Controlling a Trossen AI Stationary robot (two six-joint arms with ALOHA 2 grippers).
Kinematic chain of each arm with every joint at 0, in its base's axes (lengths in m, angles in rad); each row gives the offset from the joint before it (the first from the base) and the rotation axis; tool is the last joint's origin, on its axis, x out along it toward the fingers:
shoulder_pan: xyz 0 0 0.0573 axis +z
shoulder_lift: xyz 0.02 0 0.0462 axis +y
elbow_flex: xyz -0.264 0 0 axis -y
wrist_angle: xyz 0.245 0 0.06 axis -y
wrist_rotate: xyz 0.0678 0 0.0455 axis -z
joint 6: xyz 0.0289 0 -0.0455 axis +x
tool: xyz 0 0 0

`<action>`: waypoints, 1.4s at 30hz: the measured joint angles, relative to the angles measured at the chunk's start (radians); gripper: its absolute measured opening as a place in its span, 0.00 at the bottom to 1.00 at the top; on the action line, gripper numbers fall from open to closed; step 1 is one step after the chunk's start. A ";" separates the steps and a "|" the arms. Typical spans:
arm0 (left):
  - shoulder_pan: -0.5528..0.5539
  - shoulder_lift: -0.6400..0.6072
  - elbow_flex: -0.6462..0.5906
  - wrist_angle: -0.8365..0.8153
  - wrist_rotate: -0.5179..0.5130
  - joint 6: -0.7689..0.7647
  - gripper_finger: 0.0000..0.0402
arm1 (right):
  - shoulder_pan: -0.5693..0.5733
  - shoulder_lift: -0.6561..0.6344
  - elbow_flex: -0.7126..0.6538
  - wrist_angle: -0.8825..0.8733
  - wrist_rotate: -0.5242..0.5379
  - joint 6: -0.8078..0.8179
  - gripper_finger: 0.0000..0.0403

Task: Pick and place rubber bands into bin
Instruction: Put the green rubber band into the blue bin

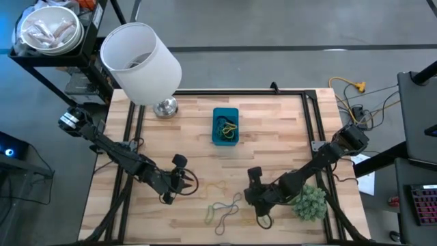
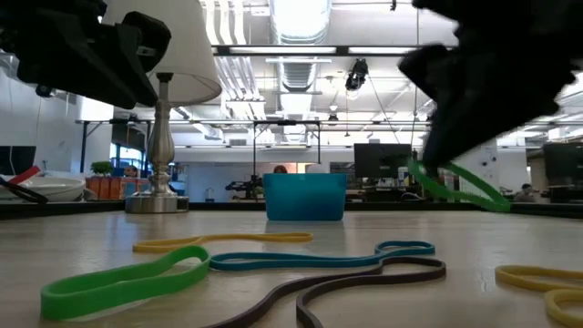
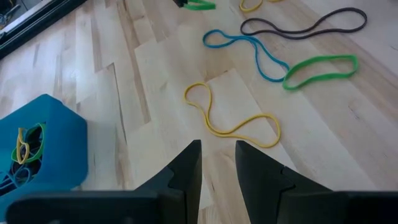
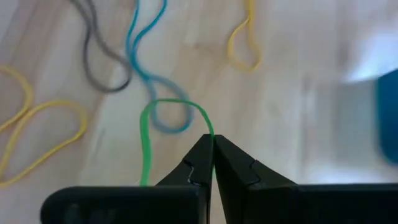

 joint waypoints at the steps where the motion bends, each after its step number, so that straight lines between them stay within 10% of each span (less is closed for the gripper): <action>1: 0.000 0.000 0.000 -0.001 0.000 0.000 0.20 | 0.000 0.000 0.011 0.000 0.023 -0.029 0.02; 15: 0.000 0.000 -0.002 0.000 0.000 0.000 0.20 | -0.074 -0.002 0.175 0.010 0.363 -0.338 0.02; 42: 0.005 0.000 -0.003 0.004 0.000 0.005 0.20 | -0.552 0.056 0.122 0.214 0.362 -0.371 0.02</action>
